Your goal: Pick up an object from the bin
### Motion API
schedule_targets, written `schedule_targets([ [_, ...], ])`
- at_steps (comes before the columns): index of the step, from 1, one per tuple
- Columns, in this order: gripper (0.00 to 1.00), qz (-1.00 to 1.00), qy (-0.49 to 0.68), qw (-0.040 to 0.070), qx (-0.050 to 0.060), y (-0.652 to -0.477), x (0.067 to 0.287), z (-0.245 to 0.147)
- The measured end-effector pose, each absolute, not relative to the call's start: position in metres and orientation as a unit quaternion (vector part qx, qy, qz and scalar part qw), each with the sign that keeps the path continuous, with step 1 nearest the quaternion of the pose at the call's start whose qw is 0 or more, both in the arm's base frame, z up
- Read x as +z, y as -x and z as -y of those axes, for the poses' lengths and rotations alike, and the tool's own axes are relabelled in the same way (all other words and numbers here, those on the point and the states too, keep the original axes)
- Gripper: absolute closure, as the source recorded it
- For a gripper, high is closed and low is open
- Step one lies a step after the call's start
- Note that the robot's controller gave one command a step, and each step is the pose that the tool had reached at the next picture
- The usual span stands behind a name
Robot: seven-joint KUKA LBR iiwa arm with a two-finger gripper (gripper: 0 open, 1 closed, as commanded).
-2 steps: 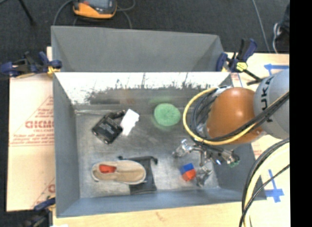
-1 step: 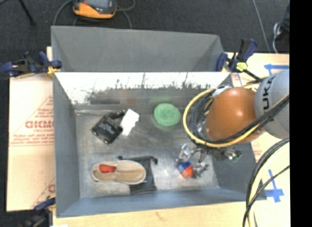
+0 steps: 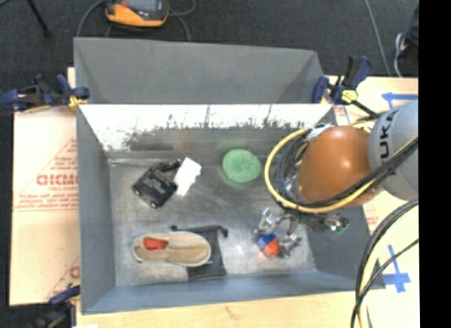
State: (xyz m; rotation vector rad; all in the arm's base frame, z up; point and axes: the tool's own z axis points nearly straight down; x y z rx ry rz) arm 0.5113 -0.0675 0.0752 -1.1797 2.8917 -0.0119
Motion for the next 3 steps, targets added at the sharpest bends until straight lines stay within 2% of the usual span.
schedule_targets([
  [1, 1.0, -0.926, 0.377, 0.006, -0.002, -0.509, 0.079, 0.067],
  [2, 1.0, -0.926, 0.377, -0.001, 0.001, -0.507, 0.097, 0.067],
  [3, 1.0, -0.926, 0.376, 0.002, -0.001, -0.51, 0.111, 0.068],
])
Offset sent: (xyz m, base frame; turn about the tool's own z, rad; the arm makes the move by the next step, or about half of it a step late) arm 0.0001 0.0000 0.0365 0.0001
